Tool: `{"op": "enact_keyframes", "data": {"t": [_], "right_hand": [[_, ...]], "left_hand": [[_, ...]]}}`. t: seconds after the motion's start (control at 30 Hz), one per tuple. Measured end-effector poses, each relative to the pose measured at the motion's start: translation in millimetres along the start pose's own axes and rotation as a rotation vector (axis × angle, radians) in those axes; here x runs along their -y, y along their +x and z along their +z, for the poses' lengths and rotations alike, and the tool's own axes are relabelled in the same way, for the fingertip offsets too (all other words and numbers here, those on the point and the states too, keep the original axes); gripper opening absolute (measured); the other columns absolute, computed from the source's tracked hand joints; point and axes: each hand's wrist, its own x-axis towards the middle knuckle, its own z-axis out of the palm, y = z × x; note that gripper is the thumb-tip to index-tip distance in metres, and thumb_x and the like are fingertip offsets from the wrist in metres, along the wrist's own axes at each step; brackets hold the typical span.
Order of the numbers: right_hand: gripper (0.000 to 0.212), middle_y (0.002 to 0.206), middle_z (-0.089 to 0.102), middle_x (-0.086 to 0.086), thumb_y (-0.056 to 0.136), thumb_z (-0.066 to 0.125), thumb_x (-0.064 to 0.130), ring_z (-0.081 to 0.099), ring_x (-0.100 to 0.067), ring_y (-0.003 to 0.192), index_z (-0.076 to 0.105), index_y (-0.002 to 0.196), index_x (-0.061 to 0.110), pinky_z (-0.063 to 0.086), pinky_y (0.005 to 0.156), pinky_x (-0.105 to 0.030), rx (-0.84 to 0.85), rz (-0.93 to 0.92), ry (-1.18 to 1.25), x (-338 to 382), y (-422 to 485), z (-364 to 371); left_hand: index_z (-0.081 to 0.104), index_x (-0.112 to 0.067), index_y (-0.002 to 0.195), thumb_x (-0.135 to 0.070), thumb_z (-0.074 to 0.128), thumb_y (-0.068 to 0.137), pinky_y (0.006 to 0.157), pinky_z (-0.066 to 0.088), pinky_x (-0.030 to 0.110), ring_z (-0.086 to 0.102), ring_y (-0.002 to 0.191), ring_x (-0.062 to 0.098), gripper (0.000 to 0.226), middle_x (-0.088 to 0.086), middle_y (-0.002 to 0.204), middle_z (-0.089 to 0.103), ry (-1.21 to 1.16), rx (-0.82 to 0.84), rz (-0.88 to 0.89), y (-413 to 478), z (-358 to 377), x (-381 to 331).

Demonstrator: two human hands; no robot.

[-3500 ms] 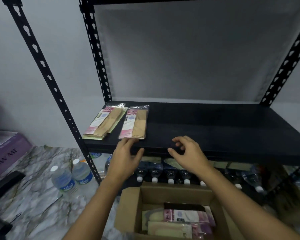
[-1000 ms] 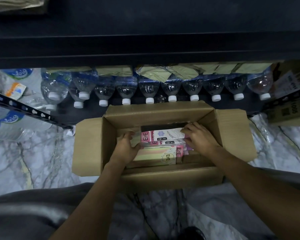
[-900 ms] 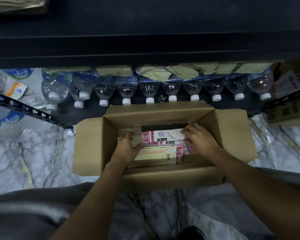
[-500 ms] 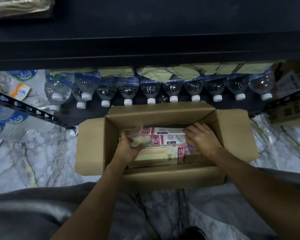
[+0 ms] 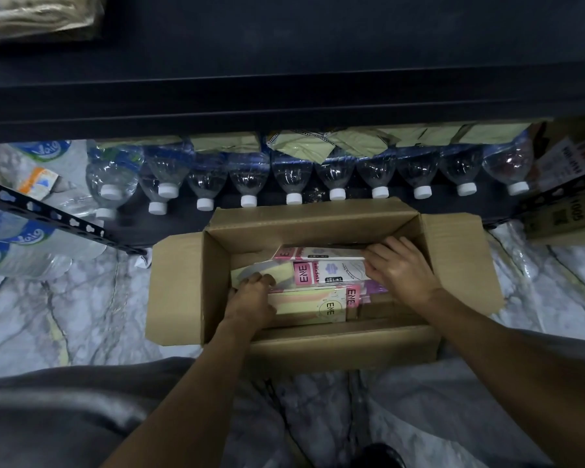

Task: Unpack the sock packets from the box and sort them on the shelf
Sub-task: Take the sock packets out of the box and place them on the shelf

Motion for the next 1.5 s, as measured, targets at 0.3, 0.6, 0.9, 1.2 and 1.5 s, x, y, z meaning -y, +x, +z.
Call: {"op": "enact_keyframes", "data": {"t": [0.3, 0.6, 0.9, 1.2, 1.5], "right_hand": [[0.012, 0.086, 0.071, -0.006, 0.087, 0.062, 0.014, 0.061, -0.026, 0.071, 0.073, 0.088, 0.007, 0.045, 0.066, -0.037, -0.057, 0.005, 0.005, 2, 5, -8], [0.011, 0.086, 0.071, -0.003, 0.085, 0.065, 0.015, 0.06, -0.024, 0.071, 0.073, 0.087, 0.009, 0.04, 0.067, -0.035, -0.1, 0.001, 0.018, -1, 10, -30], [0.009, 0.088, 0.071, -0.004, 0.081, 0.07, 0.011, 0.06, -0.023, 0.078, 0.071, 0.089, 0.008, 0.047, 0.074, -0.035, -0.217, 0.01, 0.1, 8, 20, -94], [0.008, 0.089, 0.069, -0.009, 0.084, 0.067, 0.008, 0.062, -0.025, 0.077, 0.071, 0.086, 0.003, 0.049, 0.069, -0.034, -0.38, -0.013, 0.092, 38, 48, -206], [0.014, 0.087, 0.063, -0.013, 0.081, 0.068, 0.004, 0.057, -0.025, 0.077, 0.071, 0.094, 0.0, 0.048, 0.065, -0.037, -0.561, -0.071, 0.044, 62, 110, -306]], "left_hand": [[0.062, -0.02, 0.119, -0.017, 0.066, 0.089, 0.102, 0.045, 0.04, 0.057, 0.117, 0.026, 0.031, 0.008, 0.126, 0.061, -0.051, 0.117, 0.0, 4, -4, -2], [0.073, -0.013, 0.101, -0.009, 0.074, 0.082, 0.084, 0.049, 0.026, 0.064, 0.097, 0.018, 0.019, 0.005, 0.105, 0.071, -0.271, -0.017, 0.128, -23, -35, -4], [0.076, -0.013, 0.087, -0.012, 0.08, 0.076, 0.065, 0.041, 0.008, 0.063, 0.076, 0.009, 0.011, -0.005, 0.082, 0.071, -0.242, -0.194, 0.241, -98, -102, -2], [0.073, -0.034, 0.076, -0.015, 0.083, 0.074, 0.063, 0.041, 0.014, 0.059, 0.069, -0.005, 0.021, -0.015, 0.071, 0.071, -0.348, -0.372, 0.216, -223, -178, 28], [0.079, -0.022, 0.076, -0.015, 0.085, 0.069, 0.06, 0.049, 0.015, 0.068, 0.066, 0.003, 0.012, -0.005, 0.078, 0.076, -0.773, -0.772, 0.128, -342, -212, 69]]}}
